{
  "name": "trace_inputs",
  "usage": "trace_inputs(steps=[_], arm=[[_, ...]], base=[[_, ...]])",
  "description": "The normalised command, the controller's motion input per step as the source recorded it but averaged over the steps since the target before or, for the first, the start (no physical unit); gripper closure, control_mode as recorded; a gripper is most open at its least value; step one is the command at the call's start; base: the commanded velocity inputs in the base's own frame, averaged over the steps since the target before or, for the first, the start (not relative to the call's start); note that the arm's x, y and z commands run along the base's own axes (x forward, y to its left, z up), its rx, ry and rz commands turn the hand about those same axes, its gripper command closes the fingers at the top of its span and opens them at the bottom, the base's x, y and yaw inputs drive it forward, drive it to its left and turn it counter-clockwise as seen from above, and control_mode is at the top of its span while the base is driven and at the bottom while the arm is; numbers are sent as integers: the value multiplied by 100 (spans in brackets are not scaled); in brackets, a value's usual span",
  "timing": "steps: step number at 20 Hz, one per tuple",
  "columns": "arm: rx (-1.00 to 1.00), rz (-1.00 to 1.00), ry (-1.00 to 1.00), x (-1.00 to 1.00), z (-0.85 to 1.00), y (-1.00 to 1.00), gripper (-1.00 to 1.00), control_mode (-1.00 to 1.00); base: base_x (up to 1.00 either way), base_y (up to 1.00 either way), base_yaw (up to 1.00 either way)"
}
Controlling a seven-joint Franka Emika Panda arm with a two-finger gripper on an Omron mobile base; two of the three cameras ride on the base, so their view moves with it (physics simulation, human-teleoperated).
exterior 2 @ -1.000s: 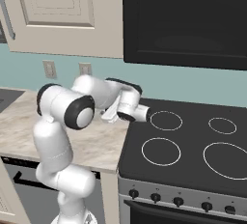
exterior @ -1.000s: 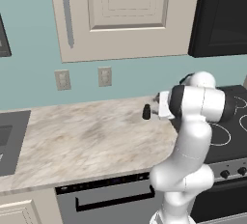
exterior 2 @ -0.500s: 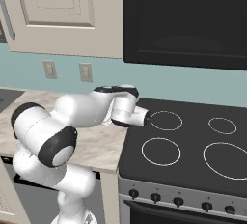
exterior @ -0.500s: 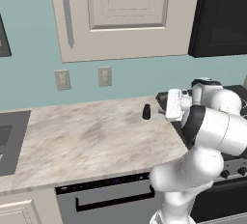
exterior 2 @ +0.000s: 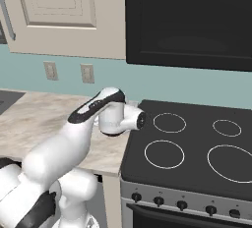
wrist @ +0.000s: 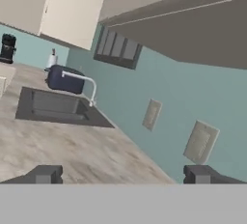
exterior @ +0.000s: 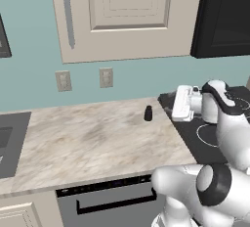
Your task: Collect the paprika, ketchup, and shaker from the cabinet and place them next to the stove.
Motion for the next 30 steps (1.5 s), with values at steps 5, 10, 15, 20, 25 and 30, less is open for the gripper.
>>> trace_inputs(steps=[5, 10, 15, 20, 25, 30], arm=[[-2, -10, 0, -65, 46, 17, -100, -100], [-3, -10, 1, -66, 34, 22, -100, -100], [-3, -10, 3, -67, 19, 26, -100, -100], [-3, -10, 8, -62, 17, 33, -100, -100], [-7, -8, 16, -30, 10, 43, -100, -100], [-14, -4, 16, -11, 0, 52, -100, -100]], base=[[0, 0, 0], [0, 0, 0], [0, 0, 0], [0, 0, 0], [0, 0, 0], [0, 0, 0]])
